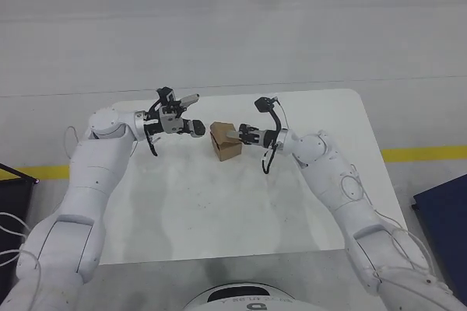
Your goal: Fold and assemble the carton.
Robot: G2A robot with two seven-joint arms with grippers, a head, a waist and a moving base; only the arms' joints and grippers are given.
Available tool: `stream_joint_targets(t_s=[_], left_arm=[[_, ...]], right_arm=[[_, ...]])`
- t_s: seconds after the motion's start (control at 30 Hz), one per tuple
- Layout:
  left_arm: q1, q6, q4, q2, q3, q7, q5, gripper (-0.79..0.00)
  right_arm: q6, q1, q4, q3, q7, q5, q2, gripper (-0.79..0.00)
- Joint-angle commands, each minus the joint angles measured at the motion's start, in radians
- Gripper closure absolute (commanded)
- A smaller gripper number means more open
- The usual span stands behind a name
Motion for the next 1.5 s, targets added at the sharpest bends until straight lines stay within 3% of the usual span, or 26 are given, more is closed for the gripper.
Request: stream_joint_targets(t_s=[0.0,0.33,0.87,1.1,1.3,1.47], left_arm=[[0.005,0.025,-0.028,-0.006,0.026,0.033,0.025,-0.785],[-0.032,0.037,0.027,-0.031,0.103,0.076,0.065,-0.785],[-0.054,0.006,0.097,-0.043,0.131,0.077,0.068,-0.785],[-0.051,-0.005,0.106,-0.039,0.12,0.069,0.058,-0.785],[-0.035,0.01,0.106,-0.029,0.106,0.072,0.057,-0.785],[-0.025,0.017,0.096,-0.02,0.093,0.083,0.061,-0.785]], right_arm=[[0.001,0.0,0.001,-0.005,-0.003,0.003,0.0,-0.529],[0.004,-0.018,-0.026,-0.01,-0.015,0.014,0.009,-0.536],[0.041,-0.03,-0.077,-0.062,-0.018,-0.014,0.012,-0.486],[0.084,-0.035,-0.094,-0.081,-0.058,-0.087,0.016,-0.48],[0.111,-0.041,-0.114,-0.096,-0.078,-0.132,0.019,-0.391],[0.124,-0.045,-0.127,-0.102,-0.089,-0.155,0.022,-0.376]])
